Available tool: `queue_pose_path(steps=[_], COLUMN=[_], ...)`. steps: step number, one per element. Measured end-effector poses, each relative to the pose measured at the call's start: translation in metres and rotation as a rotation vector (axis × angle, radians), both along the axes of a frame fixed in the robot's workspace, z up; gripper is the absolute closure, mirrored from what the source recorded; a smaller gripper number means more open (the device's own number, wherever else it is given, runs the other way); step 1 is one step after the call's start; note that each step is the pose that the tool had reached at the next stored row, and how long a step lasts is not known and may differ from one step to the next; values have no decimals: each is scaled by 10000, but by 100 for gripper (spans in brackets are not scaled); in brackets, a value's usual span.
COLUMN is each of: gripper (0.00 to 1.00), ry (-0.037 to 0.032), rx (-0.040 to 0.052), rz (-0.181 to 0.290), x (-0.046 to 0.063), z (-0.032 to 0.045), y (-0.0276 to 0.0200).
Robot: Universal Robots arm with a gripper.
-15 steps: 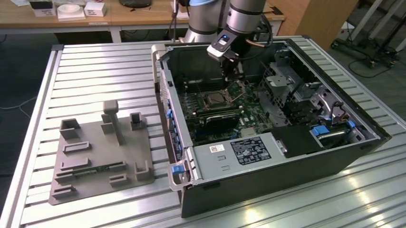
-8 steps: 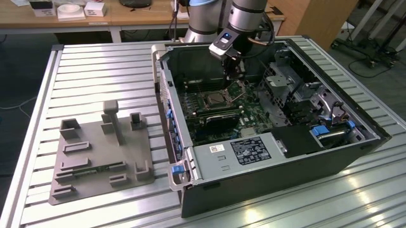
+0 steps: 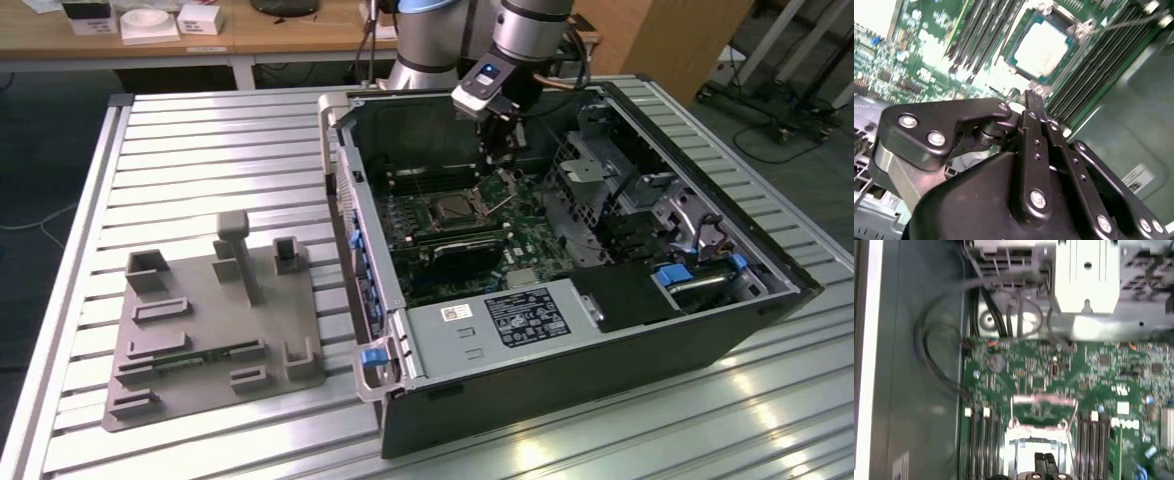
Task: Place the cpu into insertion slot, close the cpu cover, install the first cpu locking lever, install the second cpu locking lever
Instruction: 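Close the cpu cover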
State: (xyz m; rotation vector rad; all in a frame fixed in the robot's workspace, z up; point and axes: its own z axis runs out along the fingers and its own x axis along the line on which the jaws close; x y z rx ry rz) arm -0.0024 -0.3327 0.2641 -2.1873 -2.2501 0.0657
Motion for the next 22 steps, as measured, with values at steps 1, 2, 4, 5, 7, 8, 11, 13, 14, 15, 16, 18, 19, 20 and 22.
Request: queue_pose_path(steps=[1, 2, 4, 5, 7, 8, 11, 13, 14, 15, 16, 18, 19, 20, 22], gripper=[90, 90, 90, 90, 90, 90, 90, 90, 90, 90, 90, 90, 90, 90, 90], ry=[11, 14, 14, 14, 14, 9, -35, -87, -109, -118, -120, -122, -122, -122, -122], rx=[0, -1, -1, 0, 0, 0, -2, -4, -5, -2, -1, -6, -5, -4, -4], rz=[0, 2, 1, 1, 1, 0, 0, 0, 0, 2, 1, 0, 1, 1, 0], x=[47, 84, 125, 134, 142, 143, 145, 145, 146, 148, 154, 174, 190, 206, 244], z=[0, 0, 0, 1, 7, 12, 42, 64, 70, 71, 71, 73, 73, 72, 72], y=[0, 1, 1, 1, 1, 1, 1, 2, 2, 2, 2, 2, 2, 2, 2])
